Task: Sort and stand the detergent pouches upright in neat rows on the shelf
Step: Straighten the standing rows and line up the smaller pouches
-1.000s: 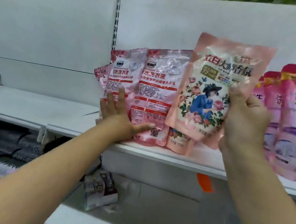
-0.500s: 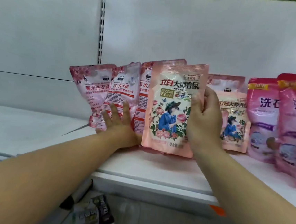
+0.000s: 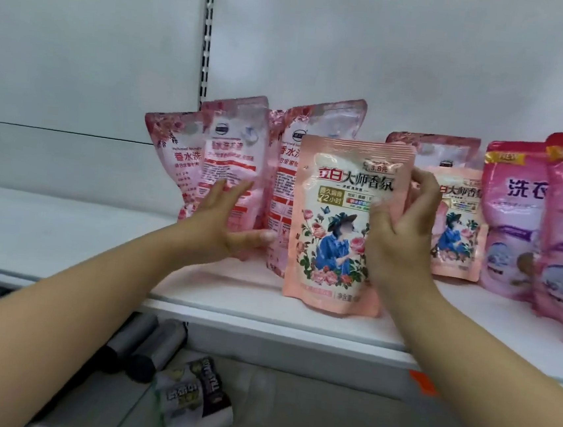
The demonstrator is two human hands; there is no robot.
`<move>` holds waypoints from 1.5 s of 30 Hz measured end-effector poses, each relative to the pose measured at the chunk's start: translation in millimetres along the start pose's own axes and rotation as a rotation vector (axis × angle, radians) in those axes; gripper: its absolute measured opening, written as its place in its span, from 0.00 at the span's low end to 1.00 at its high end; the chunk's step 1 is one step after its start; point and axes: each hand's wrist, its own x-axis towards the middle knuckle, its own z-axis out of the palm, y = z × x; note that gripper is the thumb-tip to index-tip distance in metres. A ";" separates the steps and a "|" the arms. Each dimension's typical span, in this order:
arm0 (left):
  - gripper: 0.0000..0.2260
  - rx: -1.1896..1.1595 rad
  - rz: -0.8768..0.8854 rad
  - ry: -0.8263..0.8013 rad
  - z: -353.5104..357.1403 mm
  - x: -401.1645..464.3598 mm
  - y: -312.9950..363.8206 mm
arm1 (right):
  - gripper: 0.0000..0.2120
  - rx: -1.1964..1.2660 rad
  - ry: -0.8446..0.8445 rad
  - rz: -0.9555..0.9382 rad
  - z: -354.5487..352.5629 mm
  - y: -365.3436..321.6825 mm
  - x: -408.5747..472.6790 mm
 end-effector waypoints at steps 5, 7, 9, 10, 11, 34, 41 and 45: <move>0.61 0.018 0.088 -0.015 19.2 -22.2 20.7 | 0.28 0.098 -0.113 0.280 -10.4 -8.1 -9.0; 0.48 -0.085 0.096 -0.055 25.4 -24.6 27.8 | 0.23 0.026 -0.161 0.330 -12.4 -6.7 -15.2; 0.38 -0.185 0.122 -0.117 29.6 -24.7 30.6 | 0.15 0.070 -0.162 0.353 -10.7 -5.9 -16.0; 0.35 -0.213 0.121 -0.128 31.5 -24.2 31.2 | 0.13 0.137 -0.151 0.378 -9.5 -8.1 -16.0; 0.35 -0.231 0.119 -0.123 32.8 -24.8 32.2 | 0.11 0.208 -0.137 0.405 -7.7 -10.0 -15.6; 0.19 -0.694 0.045 0.525 -5.4 -36.3 3.4 | 0.06 0.261 -0.357 0.276 11.1 -38.3 5.1; 0.36 -0.730 -0.188 0.392 2.2 -25.2 -7.8 | 0.31 -0.506 -0.547 0.358 -45.5 15.2 28.4; 0.41 -0.692 -0.180 0.393 3.6 -25.6 -10.6 | 0.28 -0.759 -0.717 0.325 -52.7 26.6 17.2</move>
